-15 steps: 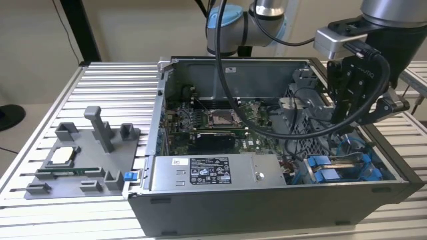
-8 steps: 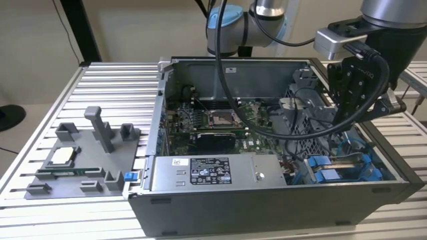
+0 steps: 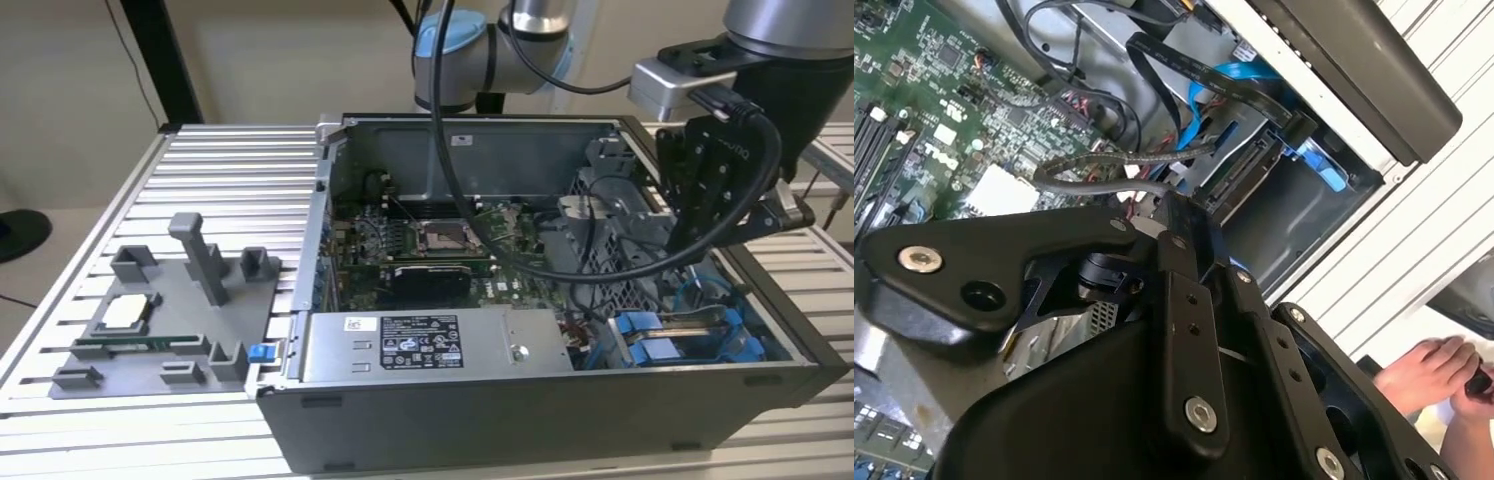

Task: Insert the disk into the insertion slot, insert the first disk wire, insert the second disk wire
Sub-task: 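Insert the first disk wire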

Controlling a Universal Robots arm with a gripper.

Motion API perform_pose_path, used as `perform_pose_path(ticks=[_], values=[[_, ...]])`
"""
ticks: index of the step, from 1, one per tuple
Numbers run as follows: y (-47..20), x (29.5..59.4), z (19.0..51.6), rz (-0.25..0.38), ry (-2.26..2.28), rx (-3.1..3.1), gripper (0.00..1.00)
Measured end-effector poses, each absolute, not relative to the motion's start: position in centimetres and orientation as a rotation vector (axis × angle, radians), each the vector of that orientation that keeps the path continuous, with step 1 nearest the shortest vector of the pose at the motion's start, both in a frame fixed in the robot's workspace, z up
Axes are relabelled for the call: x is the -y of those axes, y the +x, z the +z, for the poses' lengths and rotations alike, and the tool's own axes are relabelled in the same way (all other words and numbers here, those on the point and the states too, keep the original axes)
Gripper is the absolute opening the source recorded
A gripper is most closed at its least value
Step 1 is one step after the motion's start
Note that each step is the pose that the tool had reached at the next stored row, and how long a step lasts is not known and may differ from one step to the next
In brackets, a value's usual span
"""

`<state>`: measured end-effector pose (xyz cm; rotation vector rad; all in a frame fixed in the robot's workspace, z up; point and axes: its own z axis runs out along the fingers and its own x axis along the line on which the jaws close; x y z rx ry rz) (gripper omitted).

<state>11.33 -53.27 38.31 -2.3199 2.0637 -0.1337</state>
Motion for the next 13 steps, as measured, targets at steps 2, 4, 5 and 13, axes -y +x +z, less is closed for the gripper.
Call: perform_pose_path(ticks=[2,4,5,13], values=[[11.4,53.7,38.3,-0.129,-2.322,-2.065,0.0],[11.4,54.1,38.2,-0.123,-2.325,-2.068,0.0],[11.4,54.4,38.2,-0.119,-2.326,-2.07,0.0],[11.8,55.7,38.0,-0.08,-2.344,-2.086,0.0]])
